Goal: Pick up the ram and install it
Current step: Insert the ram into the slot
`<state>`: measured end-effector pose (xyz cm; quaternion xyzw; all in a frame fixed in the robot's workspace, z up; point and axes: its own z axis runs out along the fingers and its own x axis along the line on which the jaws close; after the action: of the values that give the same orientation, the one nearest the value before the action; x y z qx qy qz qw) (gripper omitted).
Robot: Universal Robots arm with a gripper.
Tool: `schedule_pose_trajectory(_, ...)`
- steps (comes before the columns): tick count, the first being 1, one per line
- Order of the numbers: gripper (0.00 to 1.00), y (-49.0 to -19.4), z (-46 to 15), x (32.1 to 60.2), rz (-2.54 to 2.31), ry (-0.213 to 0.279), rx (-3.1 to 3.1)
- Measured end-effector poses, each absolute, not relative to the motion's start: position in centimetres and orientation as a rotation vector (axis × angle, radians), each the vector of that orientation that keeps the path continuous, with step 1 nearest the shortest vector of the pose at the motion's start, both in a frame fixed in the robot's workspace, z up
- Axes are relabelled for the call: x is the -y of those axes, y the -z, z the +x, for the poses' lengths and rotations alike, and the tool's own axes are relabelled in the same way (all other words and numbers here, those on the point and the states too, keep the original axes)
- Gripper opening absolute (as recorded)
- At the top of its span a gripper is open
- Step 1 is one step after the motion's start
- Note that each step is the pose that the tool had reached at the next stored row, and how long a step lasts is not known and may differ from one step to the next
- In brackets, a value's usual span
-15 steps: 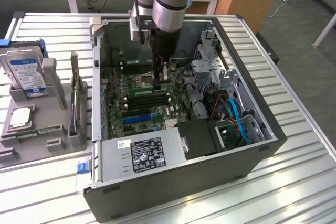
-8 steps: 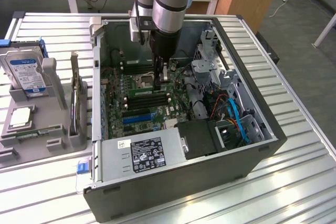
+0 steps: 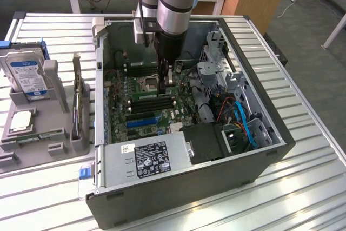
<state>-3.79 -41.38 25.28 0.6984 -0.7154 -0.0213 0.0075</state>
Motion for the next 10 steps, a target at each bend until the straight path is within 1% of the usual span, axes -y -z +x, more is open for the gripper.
schedule_pose_trajectory(10, 0.12, -25.2, -3.8, 41.54, 2.184, 0.067, 2.237)
